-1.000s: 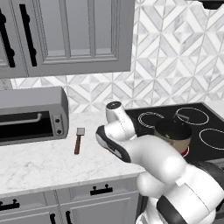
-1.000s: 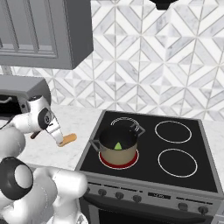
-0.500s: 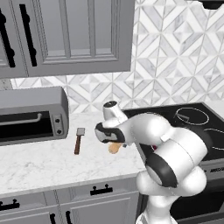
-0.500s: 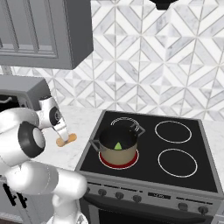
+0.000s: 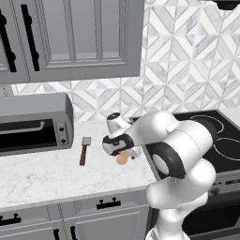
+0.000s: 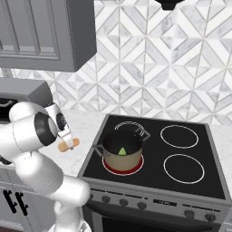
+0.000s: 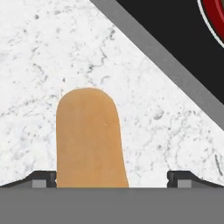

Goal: Put the lemon wedge and squash in the pot. Retrieve the spatula and lightly stir the vegetables in the pot.

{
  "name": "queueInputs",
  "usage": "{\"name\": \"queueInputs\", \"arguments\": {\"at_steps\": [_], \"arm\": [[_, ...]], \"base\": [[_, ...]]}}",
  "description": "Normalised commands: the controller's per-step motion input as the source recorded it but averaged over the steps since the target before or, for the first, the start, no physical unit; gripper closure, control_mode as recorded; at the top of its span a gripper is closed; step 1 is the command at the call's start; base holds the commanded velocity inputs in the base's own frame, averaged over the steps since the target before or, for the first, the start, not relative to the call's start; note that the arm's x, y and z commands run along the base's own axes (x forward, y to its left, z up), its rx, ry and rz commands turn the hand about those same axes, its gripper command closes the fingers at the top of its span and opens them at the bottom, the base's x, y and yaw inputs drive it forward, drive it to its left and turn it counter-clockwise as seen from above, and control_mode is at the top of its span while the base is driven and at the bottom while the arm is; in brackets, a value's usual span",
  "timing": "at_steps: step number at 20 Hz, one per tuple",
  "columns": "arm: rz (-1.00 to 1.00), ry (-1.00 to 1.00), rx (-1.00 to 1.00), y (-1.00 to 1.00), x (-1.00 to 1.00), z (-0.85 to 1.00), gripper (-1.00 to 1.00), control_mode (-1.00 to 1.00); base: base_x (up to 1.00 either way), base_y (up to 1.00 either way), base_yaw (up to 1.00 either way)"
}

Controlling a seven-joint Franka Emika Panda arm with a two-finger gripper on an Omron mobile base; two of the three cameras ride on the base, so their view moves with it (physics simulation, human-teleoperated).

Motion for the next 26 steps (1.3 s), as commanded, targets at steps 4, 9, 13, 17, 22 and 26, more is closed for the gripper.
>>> {"name": "queueInputs", "arguments": {"at_steps": [4,9,13,17,22,26], "arm": [[0.00,0.00,-0.06,-0.25,0.02,-0.17,-1.00,-1.00],[0.00,0.00,-0.01,-0.15,0.03,-0.12,1.00,-1.00],[0.00,-0.01,0.00,-0.01,-0.25,0.01,1.00,-1.00],[0.00,-0.06,0.10,0.00,-0.96,0.69,1.00,-1.00],[0.00,-0.02,0.23,0.00,-1.00,1.00,1.00,-1.00],[0.00,0.00,0.20,0.00,-1.00,1.00,1.00,-1.00]], "base": [[0.00,0.00,0.00],[0.00,0.00,0.00],[0.00,0.00,0.00],[0.00,0.00,0.00],[0.00,0.00,0.00],[0.00,0.00,0.00]]}}
